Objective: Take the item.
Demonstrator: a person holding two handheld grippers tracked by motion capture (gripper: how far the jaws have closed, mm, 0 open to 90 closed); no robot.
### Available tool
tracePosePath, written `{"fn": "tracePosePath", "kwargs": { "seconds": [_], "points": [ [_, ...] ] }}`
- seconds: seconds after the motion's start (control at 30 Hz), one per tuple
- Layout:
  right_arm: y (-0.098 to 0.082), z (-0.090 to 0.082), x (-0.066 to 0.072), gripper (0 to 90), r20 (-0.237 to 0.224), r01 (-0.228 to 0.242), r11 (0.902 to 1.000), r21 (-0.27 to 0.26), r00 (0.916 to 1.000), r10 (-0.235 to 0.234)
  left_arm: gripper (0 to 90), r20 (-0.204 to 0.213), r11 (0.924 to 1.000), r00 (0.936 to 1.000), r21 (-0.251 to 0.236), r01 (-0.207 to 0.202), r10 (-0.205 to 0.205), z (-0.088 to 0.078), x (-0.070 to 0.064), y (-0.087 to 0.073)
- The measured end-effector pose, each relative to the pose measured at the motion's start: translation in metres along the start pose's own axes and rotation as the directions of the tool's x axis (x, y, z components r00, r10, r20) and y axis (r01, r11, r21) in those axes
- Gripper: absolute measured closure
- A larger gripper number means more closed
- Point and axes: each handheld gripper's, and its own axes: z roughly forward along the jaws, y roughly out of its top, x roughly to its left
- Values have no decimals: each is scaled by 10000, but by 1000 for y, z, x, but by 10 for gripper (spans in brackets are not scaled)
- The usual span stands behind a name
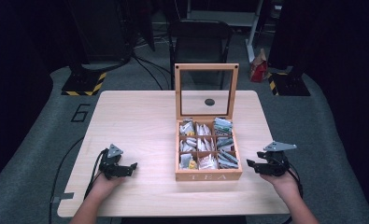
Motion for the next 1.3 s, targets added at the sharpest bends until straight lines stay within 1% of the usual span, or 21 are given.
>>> {"fn": "tracePosePath", "kwargs": {
  "seconds": [0.13, 0.17, 0.23, 0.33, 0.4, 0.5, 0.6, 0.63, 0.7, 0.73, 0.83, 0.87, 0.97, 1.03, 1.1, 1.3],
  "points": [
    [4, -3, 0, 391, -77, 64, 9999, -102, 9999, -64, 94, 1, 10000, 10000, 0, 1, -1, 0, 0, 0],
    [5, -5, 1, 391, -75, 18, 10000, -54, 10000, -18, 94, 13, 10000, 10000, 7, -10, 10, 0, 0, 0],
    [9, -8, 0, 391, -179, 62, 9998, -175, 9998, -65, 93, 5, 10000, 10000, -2, 7, -7, 0, 0, 0],
    [12, -10, 1, 396, -265, 42, 9997, -221, 9996, -47, 94, -5, 10000, 10000, -8, 14, -14, 0, 0, 0],
    [14, -12, 1, 409, -287, 120, 9996, -262, 9995, -128, 93, 11, 10000, 10000, 2, 0, 0, 0, 0, 0],
    [20, -16, 3, 434, -398, 358, 9990, -275, 9985, -369, 94, 11, 10000, 10000, 6, -8, 8, 0, 0, 0],
    [22, -17, 4, 438, -410, 407, 9986, -332, 9983, -420, 94, 12, 10000, 10000, 13, -15, 15, 0, 0, 0],
    [24, -18, 4, 443, -448, 498, 9982, -329, 9977, -512, 94, 13, 10000, 10000, 8, -10, 10, 0, 0, 0],
    [25, -18, 5, 443, -442, 511, 9980, -367, 9976, -527, 94, 3, 10000, 10000, 1, -2, 2, 0, 0, 0],
    [26, -19, 5, 443, -491, 541, 9981, -282, 9973, -554, 94, 14, 10000, 10000, 18, -22, 22, 0, 0, 0],
    [28, -19, 5, 449, -446, 523, 9977, -431, 9975, -542, 94, 12, 10000, 10000, 5, -11, 11, 0, 0, 0],
    [29, -20, 5, 455, -528, 562, 9978, -344, 9969, -579, 94, 3, 10000, 10000, 5, -1, 1, 0, 0, 0],
    [32, -21, 6, 468, -542, 657, 9971, -383, 9962, -677, 94, 13, 10000, 10000, 11, -10, 10, 0, 0, 0],
    [34, -21, 7, 480, -617, 704, 9967, -402, 9954, -728, 94, 14, 10000, 10000, 16, -13, 13, 0, 0, 0],
    [36, -22, 8, 487, -688, 857, 9957, -366, 9937, -880, 94, 13, 10000, 10000, 13, -13, 13, 0, 0, 0],
    [42, -23, 12, 499, -794, 1022, 9940, -401, 9913, -1051, 94, 13, 10000, 10000, 14, -16, 16, 0, 0, 0]
  ]
}}
